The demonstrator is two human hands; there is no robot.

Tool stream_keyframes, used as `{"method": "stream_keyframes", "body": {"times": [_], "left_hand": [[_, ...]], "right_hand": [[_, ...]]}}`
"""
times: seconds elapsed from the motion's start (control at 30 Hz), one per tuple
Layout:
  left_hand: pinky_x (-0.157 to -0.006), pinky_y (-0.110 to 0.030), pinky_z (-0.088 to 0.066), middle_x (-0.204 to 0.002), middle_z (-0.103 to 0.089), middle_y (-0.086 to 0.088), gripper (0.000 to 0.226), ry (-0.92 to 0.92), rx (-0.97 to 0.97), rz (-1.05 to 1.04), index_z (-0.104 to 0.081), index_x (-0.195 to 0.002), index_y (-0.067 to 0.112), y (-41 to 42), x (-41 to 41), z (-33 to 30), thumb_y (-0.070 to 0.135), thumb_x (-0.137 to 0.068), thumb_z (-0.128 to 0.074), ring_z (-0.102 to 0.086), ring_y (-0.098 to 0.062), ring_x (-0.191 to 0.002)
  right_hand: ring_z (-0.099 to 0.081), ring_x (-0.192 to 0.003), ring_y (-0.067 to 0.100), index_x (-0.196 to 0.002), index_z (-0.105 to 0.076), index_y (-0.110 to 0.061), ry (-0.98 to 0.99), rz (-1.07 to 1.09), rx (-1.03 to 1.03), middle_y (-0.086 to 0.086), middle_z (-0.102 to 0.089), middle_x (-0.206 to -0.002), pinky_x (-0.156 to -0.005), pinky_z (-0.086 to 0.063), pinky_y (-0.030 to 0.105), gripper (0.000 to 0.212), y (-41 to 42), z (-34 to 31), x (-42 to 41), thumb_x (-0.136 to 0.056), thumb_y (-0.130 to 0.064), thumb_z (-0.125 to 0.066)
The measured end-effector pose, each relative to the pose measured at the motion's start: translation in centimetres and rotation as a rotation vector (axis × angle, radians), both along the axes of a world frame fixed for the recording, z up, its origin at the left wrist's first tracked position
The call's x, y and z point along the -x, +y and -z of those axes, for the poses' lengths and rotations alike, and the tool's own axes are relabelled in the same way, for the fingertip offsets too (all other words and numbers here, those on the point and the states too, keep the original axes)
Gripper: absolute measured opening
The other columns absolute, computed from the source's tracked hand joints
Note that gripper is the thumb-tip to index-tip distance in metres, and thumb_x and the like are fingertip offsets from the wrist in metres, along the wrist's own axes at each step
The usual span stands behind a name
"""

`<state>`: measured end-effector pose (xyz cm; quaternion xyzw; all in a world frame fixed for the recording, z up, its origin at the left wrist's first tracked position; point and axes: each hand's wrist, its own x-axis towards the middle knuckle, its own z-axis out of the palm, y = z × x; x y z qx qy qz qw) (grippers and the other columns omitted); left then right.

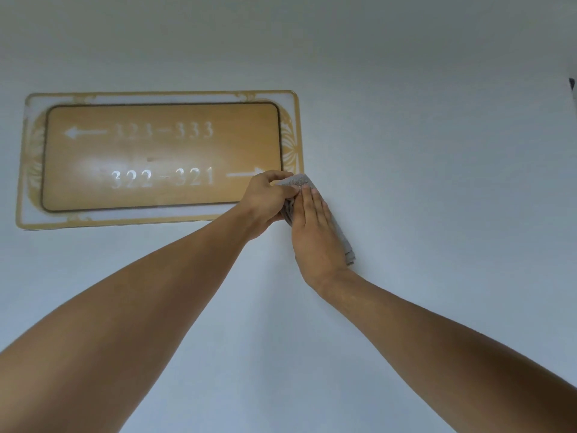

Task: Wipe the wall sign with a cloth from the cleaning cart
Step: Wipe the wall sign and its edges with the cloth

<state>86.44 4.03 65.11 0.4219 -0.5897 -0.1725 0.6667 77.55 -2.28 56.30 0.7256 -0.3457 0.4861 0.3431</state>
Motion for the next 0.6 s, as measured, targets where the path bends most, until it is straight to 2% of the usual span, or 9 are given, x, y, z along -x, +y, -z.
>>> {"method": "stream_keyframes", "body": {"times": [0.1,0.17,0.23,0.3,0.37,0.43,0.5,0.6], "left_hand": [[-0.082,-0.044,-0.061,-0.108,-0.068,-0.018,0.029,-0.085,0.04,-0.12,-0.064,-0.116,0.012,-1.4,-0.2,-0.1,0.003,-0.088,-0.068,-0.07,-0.029,-0.093],[-0.073,-0.035,-0.061,-0.097,-0.07,-0.015,0.025,-0.289,0.129,-0.293,-0.067,-0.111,0.011,-2.6,-0.2,-0.3,0.005,-0.086,-0.069,-0.067,-0.021,-0.079],[-0.064,-0.022,-0.052,-0.093,-0.072,-0.009,0.024,-0.494,0.223,-0.45,-0.07,-0.108,0.013,-3.8,-0.1,-0.4,0.006,-0.085,-0.066,-0.063,-0.014,-0.074],[-0.072,-0.024,-0.051,-0.098,-0.072,-0.004,0.026,-0.697,0.289,-0.576,-0.071,-0.108,0.016,-4.7,-0.2,-0.2,0.006,-0.085,-0.063,-0.061,-0.016,-0.086],[-0.085,-0.036,-0.051,-0.107,-0.071,-0.004,0.03,-0.916,0.337,-0.677,-0.069,-0.114,0.016,-5.5,-1.0,0.3,0.005,-0.088,-0.06,-0.056,-0.023,-0.104],[-0.088,-0.044,-0.048,-0.116,-0.066,-0.009,0.039,-1.073,0.4,-0.777,-0.065,-0.123,0.013,-6.0,-2.1,0.9,0.0,-0.087,-0.056,-0.052,-0.03,-0.112],[-0.089,-0.046,-0.047,-0.12,-0.063,-0.015,0.05,-1.166,0.477,-0.87,-0.062,-0.125,0.007,-6.1,-3.6,1.3,-0.009,-0.079,-0.052,-0.054,-0.037,-0.112],[-0.098,-0.047,-0.041,-0.127,-0.058,-0.021,0.054,-1.147,0.539,-0.992,-0.061,-0.118,0.001,-6.1,-5.7,1.3,-0.013,-0.067,-0.049,-0.053,-0.041,-0.117]], "right_hand": [[0.005,-0.149,0.04,-0.151,0.006,0.007,0.007,0.037,-0.042,0.029,0.005,-0.16,-0.122,-0.005,0.044,0.075,-0.6,0.0,-0.7,-0.092,0.003,-0.04],[0.004,-0.149,0.041,-0.151,0.006,0.008,-0.003,0.05,-0.075,0.03,0.004,-0.159,-0.121,-0.007,0.044,0.074,-1.2,-0.1,-1.5,-0.092,0.002,-0.039],[0.004,-0.149,0.04,-0.151,0.007,0.009,-0.032,0.047,-0.126,0.031,0.005,-0.159,-0.122,-0.006,0.043,0.075,-2.1,-0.1,-2.0,-0.093,-0.001,-0.041],[0.005,-0.149,0.04,-0.15,0.008,0.009,-0.041,0.057,-0.163,0.031,0.007,-0.159,-0.122,-0.006,0.043,0.076,-3.2,-0.1,-2.4,-0.094,-0.005,-0.042],[0.007,-0.149,0.04,-0.149,0.01,0.01,-0.039,0.072,-0.209,0.031,0.01,-0.158,-0.121,-0.006,0.043,0.073,-4.3,0.0,-2.7,-0.096,-0.004,-0.038],[0.008,-0.148,0.041,-0.149,0.009,0.011,-0.045,0.086,-0.217,0.032,0.01,-0.158,-0.121,-0.005,0.044,0.07,-5.1,0.2,-2.9,-0.095,-0.002,-0.033],[0.008,-0.148,0.042,-0.149,0.008,0.012,-0.064,0.071,-0.201,0.033,0.008,-0.158,-0.121,-0.003,0.045,0.071,-5.7,0.4,-3.2,-0.094,-0.002,-0.034],[0.005,-0.148,0.043,-0.15,0.006,0.011,-0.042,0.073,-0.158,0.032,0.005,-0.158,-0.121,-0.004,0.046,0.075,-6.3,0.3,-3.2,-0.095,-0.008,-0.042]]}}
